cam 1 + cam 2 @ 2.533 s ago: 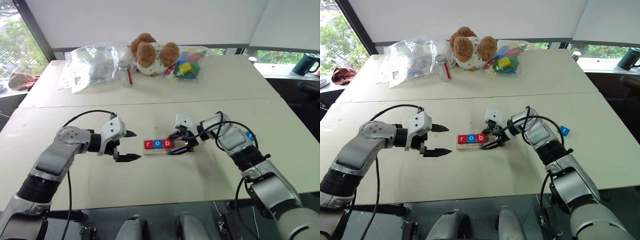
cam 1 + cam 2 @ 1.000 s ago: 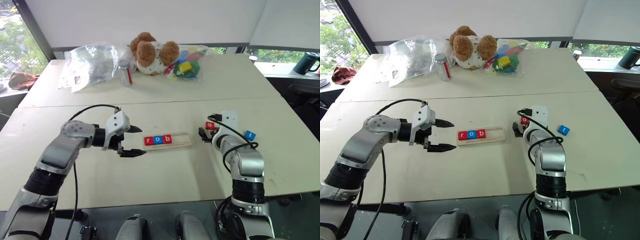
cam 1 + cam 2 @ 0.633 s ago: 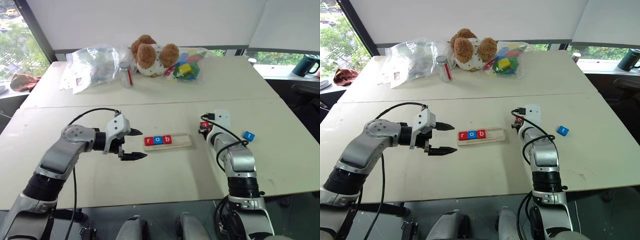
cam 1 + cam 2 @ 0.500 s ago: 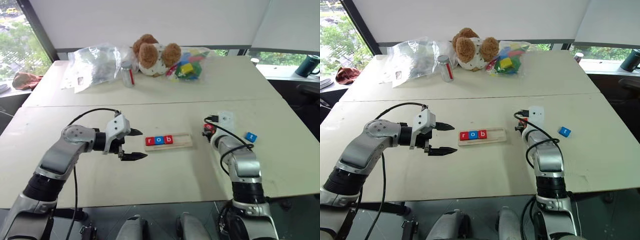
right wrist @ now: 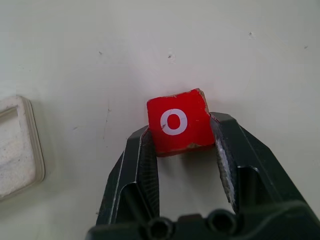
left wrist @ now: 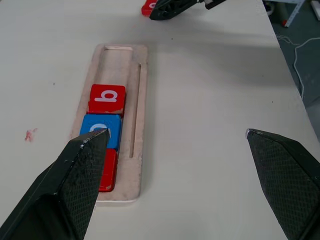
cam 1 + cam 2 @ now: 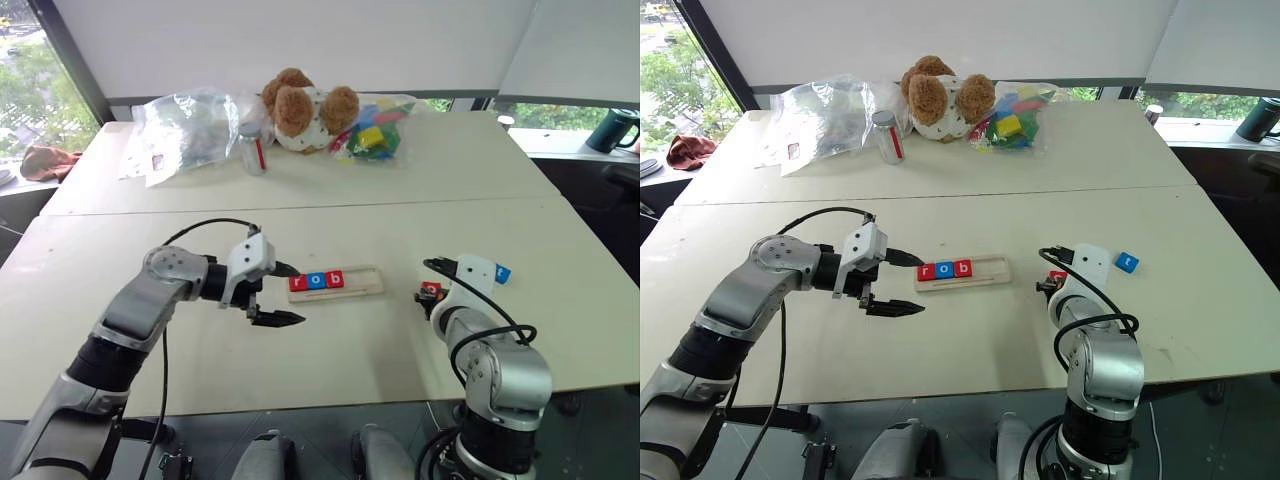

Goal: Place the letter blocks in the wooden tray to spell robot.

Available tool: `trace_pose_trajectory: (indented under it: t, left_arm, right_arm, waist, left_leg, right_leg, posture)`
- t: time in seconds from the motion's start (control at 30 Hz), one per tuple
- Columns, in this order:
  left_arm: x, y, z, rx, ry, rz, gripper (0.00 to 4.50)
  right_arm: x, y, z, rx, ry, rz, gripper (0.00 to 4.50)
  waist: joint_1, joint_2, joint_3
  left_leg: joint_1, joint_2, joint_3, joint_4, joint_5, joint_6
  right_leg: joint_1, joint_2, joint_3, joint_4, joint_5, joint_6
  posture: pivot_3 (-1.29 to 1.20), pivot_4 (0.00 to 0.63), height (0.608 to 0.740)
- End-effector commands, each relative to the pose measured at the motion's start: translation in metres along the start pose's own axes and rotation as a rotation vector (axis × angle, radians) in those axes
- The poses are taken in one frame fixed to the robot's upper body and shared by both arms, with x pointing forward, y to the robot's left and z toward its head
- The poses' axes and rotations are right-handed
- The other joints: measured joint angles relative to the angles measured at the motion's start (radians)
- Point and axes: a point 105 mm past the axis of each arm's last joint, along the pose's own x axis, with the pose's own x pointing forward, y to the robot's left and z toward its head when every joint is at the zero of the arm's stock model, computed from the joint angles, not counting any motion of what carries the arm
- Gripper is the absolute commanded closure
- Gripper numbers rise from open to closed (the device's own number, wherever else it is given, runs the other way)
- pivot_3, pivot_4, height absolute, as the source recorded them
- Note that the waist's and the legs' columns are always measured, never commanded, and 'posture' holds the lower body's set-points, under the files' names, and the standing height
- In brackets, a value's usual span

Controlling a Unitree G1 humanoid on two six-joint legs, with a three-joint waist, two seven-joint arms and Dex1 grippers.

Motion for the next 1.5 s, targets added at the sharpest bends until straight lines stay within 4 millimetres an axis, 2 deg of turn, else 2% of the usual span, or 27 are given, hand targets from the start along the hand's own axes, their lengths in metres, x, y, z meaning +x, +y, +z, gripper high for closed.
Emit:
trace_pose_trajectory:
  t: [0.03,0.13,0.3,0.33,0.37,0.43,0.47,0.57,0.67,0.83,1.13,1.3,1.4,1.47,1.5]
  left_arm:
    - [-0.001,0.003,0.009,0.048,-0.011,-0.002,0.0]
    - [-0.005,0.007,0.006,0.045,0.0,0.016,0.0]
    - [-0.019,0.016,-0.005,0.021,0.03,0.067,0.0]
    - [-0.022,0.017,-0.007,0.016,0.035,0.075,0.0]
    - [-0.024,0.019,-0.01,0.01,0.041,0.087,0.0]
    - [-0.027,0.022,-0.013,-0.008,0.039,0.107,0.0]
    - [-0.028,0.024,-0.014,-0.021,0.033,0.118,0.0]
    - [-0.027,0.027,-0.025,-0.036,0.059,0.133,0.0]
    - [-0.029,0.026,-0.026,-0.044,0.059,0.137,0.0]
    - [-0.036,0.024,-0.025,-0.045,0.067,0.157,0.0]
    - [-0.041,0.017,-0.029,-0.066,0.084,0.182,0.0]
    - [-0.041,0.015,-0.026,-0.07,0.082,0.182,0.0]
    - [-0.042,0.014,-0.024,-0.068,0.082,0.187,0.0]
    - [-0.042,0.013,-0.023,-0.066,0.083,0.19,0.0]
    - [-0.042,0.013,-0.023,-0.066,0.083,0.191,0.0]
  right_arm:
    - [0.002,-0.003,-0.005,0.003,0.025,0.005,1.41]
    - [-0.005,-0.006,0.015,-0.057,-0.054,0.026,0.03]
    - [-0.018,-0.011,0.069,-0.272,-0.259,0.133,0.03]
    - [-0.018,-0.007,0.077,-0.308,-0.285,0.197,0.03]
    - [-0.019,0.005,0.082,-0.394,-0.301,0.36,0.03]
    - [-0.025,0.017,0.082,-0.58,-0.325,0.615,0.03]
    - [-0.027,0.015,0.078,-0.657,-0.312,0.716,0.03]
    - [-0.02,-0.008,0.079,-0.839,-0.295,0.854,0.03]
    - [-0.014,-0.027,0.073,-0.916,-0.236,0.961,0.03]
    - [0.01,-0.052,0.059,-0.974,-0.162,0.987,0.03]
    - [0.021,-0.044,0.048,-0.939,-0.198,1.045,0.03]
    - [0.026,-0.044,0.039,-0.948,-0.156,1.064,0.03]
    - [0.031,-0.049,0.033,-0.937,-0.118,1.062,0.85]
    - [0.033,-0.051,0.031,-0.931,-0.1,1.064,1.88]
    - [0.033,-0.052,0.031,-0.929,-0.098,1.065,2.54]
  waist:
    - [0.001,0.0,0.0]
    - [0.003,0.0,0.0]
    - [0.001,0.001,0.001]
    - [-0.002,0.001,0.001]
    - [-0.004,0.001,0.001]
    - [-0.003,0.0,0.001]
    - [-0.002,0.0,0.001]
    - [0.004,0.0,0.001]
    - [0.003,-0.001,0.002]
    - [0.002,-0.001,0.002]
    - [0.003,-0.001,0.002]
    - [0.007,-0.001,0.002]
    - [0.005,-0.001,0.002]
    - [0.004,-0.001,0.001]
    - [0.004,-0.001,0.001]
  left_leg:
    - [0.0,0.0,0.0,0.0,0.0,0.0]
    - [0.0,0.0,0.0,0.0,0.0,0.0]
    - [0.0,-0.001,0.0,0.0,0.0,0.001]
    - [0.0,-0.001,0.0,0.0,0.0,0.001]
    - [0.0,0.0,0.0,0.0,0.0,0.001]
    - [0.0,0.0,0.0,-0.001,-0.001,0.001]
    - [0.001,0.001,0.0,-0.001,-0.001,0.001]
    - [0.0,0.002,0.0,-0.001,-0.002,0.004]
    - [0.0,0.001,0.002,0.0,-0.002,0.004]
    - [0.0,0.001,0.002,0.001,-0.002,0.004]
    - [0.0,0.001,0.002,0.001,-0.002,0.003]
    - [0.0,0.001,0.002,0.001,-0.002,0.003]
    - [0.0,0.001,0.002,0.001,-0.002,0.003]
    - [0.0,0.001,0.002,0.001,-0.002,0.003]
    - [0.0,0.001,0.002,0.001,-0.002,0.003]
  right_leg:
    - [0.0,0.0,0.0,0.0,0.0,0.0]
    - [0.0,0.0,0.0,0.0,0.0,0.0]
    - [0.0,-0.001,-0.001,-0.002,0.0,0.0]
    - [0.0,0.0,-0.001,-0.002,0.0,0.0]
    - [0.0,0.0,-0.001,-0.002,0.0,0.0]
    - [0.001,0.001,-0.001,-0.003,0.0,0.0]
    - [0.002,0.002,-0.002,-0.004,0.0,0.0]
    - [0.003,0.003,-0.003,-0.006,0.0,0.0]
    - [0.004,0.001,-0.002,-0.007,0.0,0.001]
    - [0.004,-0.002,-0.001,-0.007,0.0,0.001]
    - [0.002,-0.004,0.001,-0.006,0.0,0.0]
    - [0.002,-0.004,0.0,-0.006,0.0,0.0]
    - [0.002,-0.004,0.0,-0.006,0.0,0.0]
    - [0.002,-0.004,0.0,-0.006,0.0,0.0]
    - [0.002,-0.004,0.0,-0.006,0.0,0.0]
  posture:
    - [0.0,0.15,0.74]
    - [0.0,0.15,0.74]
    - [0.0,0.15,0.74]
    - [0.0,0.15,0.74]
    - [0.0,0.15,0.74]
    - [0.0,0.15,0.74]
    - [0.0,0.15,0.74]
    - [0.0,0.15,0.74]
    - [0.0,0.15,0.74]
    - [0.0,0.15,0.74]
    - [0.0,0.15,0.74]
    - [0.0,0.15,0.74]
    - [0.0,0.15,0.74]
    - [0.0,0.15,0.74]
    - [0.0,0.15,0.74]
